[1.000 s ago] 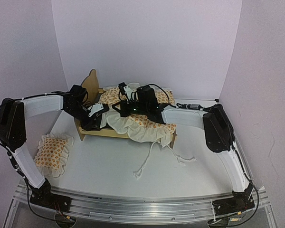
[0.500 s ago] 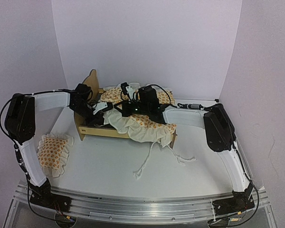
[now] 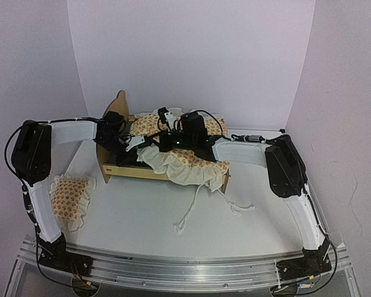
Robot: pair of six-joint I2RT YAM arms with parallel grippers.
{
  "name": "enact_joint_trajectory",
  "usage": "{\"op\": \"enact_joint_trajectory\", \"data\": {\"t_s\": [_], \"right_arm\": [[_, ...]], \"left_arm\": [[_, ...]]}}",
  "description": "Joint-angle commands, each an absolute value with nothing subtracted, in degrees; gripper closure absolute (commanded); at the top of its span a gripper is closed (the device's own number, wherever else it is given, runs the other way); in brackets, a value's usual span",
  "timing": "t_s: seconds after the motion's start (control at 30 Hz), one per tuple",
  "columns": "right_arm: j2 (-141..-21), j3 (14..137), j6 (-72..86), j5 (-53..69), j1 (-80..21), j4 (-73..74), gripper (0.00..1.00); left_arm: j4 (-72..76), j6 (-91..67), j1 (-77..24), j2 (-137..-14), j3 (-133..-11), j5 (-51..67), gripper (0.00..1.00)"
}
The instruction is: Set up the pet bed
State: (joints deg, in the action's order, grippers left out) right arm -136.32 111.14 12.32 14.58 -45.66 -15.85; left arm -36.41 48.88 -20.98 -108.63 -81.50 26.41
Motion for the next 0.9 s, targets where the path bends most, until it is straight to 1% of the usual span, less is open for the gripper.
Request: {"op": "enact_joint_trajectory", "data": {"t_s": [0.0, 0.07, 0.2, 0.27, 0.43, 0.6, 0.7, 0.73, 0.77, 0.8, 0.87], "right_arm": [[-131.5, 110.4, 12.9, 12.1, -45.2, -17.9, 1.00], [-131.8, 110.4, 13.1, 11.2, -45.0, -17.8, 1.00], [-132.8, 111.4, 12.1, 10.5, -44.9, -16.5, 1.00], [-133.4, 112.0, 11.8, 10.6, -44.9, -15.9, 1.00], [-134.0, 112.8, 11.8, 11.2, -44.9, -15.2, 1.00], [-134.0, 112.6, 11.4, 11.3, -44.9, -14.7, 1.00], [-133.9, 112.6, 11.2, 11.3, -44.9, -14.5, 1.00], [-133.9, 112.6, 11.2, 11.3, -44.9, -14.4, 1.00], [-134.0, 112.7, 11.1, 11.5, -44.9, -14.3, 1.00], [-134.1, 112.8, 11.0, 11.6, -44.9, -14.3, 1.00], [-134.1, 112.7, 10.9, 11.5, -44.9, -14.2, 1.00]], "left_arm": [[-44.8, 47.0, -20.0, -104.0, -88.9, 28.2, 1.00], [-52.0, 47.5, -19.4, -102.0, -92.5, 32.3, 1.00], [-69.9, 54.4, -19.2, -97.3, -99.0, 46.8, 1.00], [-74.3, 55.0, -19.2, -94.7, -100.0, 51.6, 1.00], [-80.6, 55.2, -19.3, -91.1, -102.5, 59.8, 1.00], [-78.0, 50.8, -21.4, -88.1, -99.6, 64.7, 1.00], [-76.2, 47.4, -21.2, -88.0, -99.1, 64.5, 1.00], [-76.0, 47.5, -21.0, -88.2, -99.4, 63.4, 1.00], [-74.2, 47.0, -21.0, -88.2, -99.6, 59.7, 1.00], [-70.9, 45.3, -21.0, -88.1, -99.6, 53.3, 1.00], [-60.9, 41.1, -20.9, -87.9, -98.2, 35.0, 1.00]]}}
